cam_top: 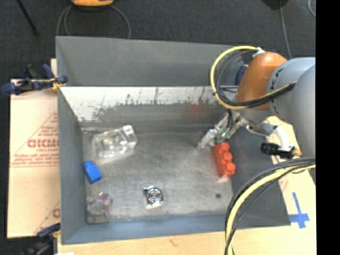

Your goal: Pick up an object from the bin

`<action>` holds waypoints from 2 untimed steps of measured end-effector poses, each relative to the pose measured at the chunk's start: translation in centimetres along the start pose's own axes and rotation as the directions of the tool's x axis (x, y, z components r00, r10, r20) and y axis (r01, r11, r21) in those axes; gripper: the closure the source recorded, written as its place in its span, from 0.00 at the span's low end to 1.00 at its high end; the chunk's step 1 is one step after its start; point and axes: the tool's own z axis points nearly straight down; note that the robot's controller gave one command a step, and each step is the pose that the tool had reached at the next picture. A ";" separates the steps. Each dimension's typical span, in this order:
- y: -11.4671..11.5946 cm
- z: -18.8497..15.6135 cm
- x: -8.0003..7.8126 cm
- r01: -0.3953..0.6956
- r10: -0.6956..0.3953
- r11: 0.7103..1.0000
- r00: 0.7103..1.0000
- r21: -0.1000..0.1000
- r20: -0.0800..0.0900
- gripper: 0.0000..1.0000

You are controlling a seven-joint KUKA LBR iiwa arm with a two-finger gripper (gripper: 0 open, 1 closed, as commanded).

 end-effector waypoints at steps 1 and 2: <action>1.1 0.1 1.6 -0.099 0.099 0.995 0.995 0.012 0.019 0.00; 1.3 0.0 1.9 -0.095 0.095 0.995 0.995 0.014 0.006 1.00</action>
Offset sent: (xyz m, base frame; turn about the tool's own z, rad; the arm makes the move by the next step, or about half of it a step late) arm -0.0063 0.0234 -0.0084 0.1019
